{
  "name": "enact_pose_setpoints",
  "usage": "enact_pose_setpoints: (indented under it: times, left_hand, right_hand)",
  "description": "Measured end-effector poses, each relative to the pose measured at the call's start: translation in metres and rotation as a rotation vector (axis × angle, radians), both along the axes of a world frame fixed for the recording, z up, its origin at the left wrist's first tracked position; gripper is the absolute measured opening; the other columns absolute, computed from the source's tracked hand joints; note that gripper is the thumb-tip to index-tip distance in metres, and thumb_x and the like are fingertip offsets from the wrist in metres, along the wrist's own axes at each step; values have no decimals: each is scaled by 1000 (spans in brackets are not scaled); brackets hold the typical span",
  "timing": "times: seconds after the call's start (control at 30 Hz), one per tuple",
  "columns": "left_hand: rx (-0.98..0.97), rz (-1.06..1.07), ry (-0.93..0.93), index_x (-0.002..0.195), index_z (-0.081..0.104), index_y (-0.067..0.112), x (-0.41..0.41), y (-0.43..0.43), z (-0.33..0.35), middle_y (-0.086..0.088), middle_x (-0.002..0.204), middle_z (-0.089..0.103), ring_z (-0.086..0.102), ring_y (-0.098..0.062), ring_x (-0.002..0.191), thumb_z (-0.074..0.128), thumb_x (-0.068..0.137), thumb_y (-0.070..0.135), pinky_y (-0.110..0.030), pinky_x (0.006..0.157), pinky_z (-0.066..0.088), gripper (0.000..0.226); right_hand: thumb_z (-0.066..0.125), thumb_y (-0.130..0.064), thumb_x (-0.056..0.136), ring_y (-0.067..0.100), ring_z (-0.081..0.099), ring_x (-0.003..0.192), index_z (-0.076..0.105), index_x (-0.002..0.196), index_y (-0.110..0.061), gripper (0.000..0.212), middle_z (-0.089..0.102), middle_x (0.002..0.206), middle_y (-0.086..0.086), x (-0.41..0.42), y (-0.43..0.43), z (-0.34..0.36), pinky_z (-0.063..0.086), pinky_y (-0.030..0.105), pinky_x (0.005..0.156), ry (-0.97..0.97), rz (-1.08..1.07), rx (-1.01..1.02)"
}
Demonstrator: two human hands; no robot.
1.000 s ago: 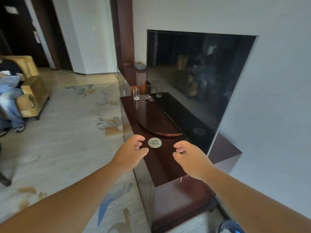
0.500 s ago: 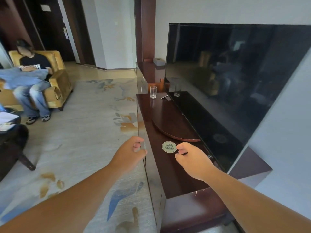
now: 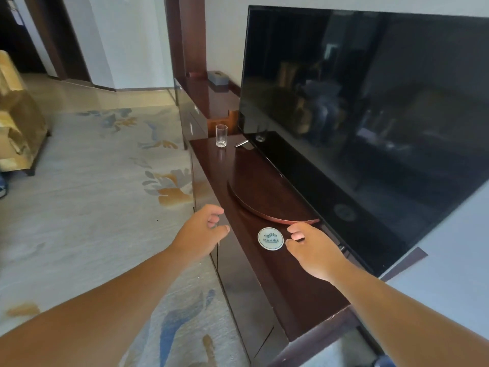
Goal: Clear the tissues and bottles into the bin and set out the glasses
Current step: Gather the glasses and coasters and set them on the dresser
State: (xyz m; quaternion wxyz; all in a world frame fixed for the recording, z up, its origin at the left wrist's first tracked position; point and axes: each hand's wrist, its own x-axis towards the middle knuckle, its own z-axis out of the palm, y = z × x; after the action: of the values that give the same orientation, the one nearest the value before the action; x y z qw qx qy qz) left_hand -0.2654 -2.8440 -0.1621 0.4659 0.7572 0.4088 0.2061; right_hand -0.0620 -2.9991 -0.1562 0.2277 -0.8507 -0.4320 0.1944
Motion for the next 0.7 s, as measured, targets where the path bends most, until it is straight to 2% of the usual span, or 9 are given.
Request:
enact_pose_setpoints:
  times: [0.07, 0.17, 0.33, 0.47, 0.7]
  left_hand:
    - [-17, -31, 15, 126, 52, 25, 5, 16, -6, 2, 119, 55, 55, -13, 111, 64, 89, 26, -31, 92, 47, 39]
    - [-47, -63, 45, 124, 53, 27, 18, 30, -17, 3, 119, 56, 54, -12, 111, 64, 88, 27, -34, 98, 45, 38]
    - [-95, -123, 97, 124, 53, 28, 52, 42, -39, 4, 118, 56, 55, -9, 108, 64, 88, 28, -32, 98, 44, 38]
    - [-134, -122, 127, 125, 53, 26, 79, 54, -48, 0, 120, 56, 55, -14, 111, 64, 88, 27, -37, 102, 43, 39]
    - [-136, -99, 170, 122, 55, 26, 114, 81, -55, 1, 118, 57, 55, -12, 110, 65, 88, 25, -37, 99, 45, 36]
  right_hand:
    - [53, -31, 95, 14, 58, 103, 53, 126, -22, 32, 62, 122, -2, -1, 7, -6, 49, 25, 79, -16, -19, -45]
    - [53, -31, 93, 16, 57, 109, 52, 127, -23, 34, 60, 125, -2, 3, 14, -16, 48, 32, 91, 5, -59, -80]
    - [56, -32, 91, 13, 56, 106, 53, 125, -25, 34, 59, 122, -4, 26, 32, -35, 47, 31, 92, 58, -99, -105]
    - [57, -31, 90, 13, 57, 105, 55, 122, -25, 33, 60, 120, -5, 55, 55, -52, 45, 28, 87, 83, -85, -123]
    - [59, -34, 87, 14, 56, 112, 53, 128, -25, 42, 58, 126, -4, 92, 88, -81, 42, 26, 87, 160, -105, -179]
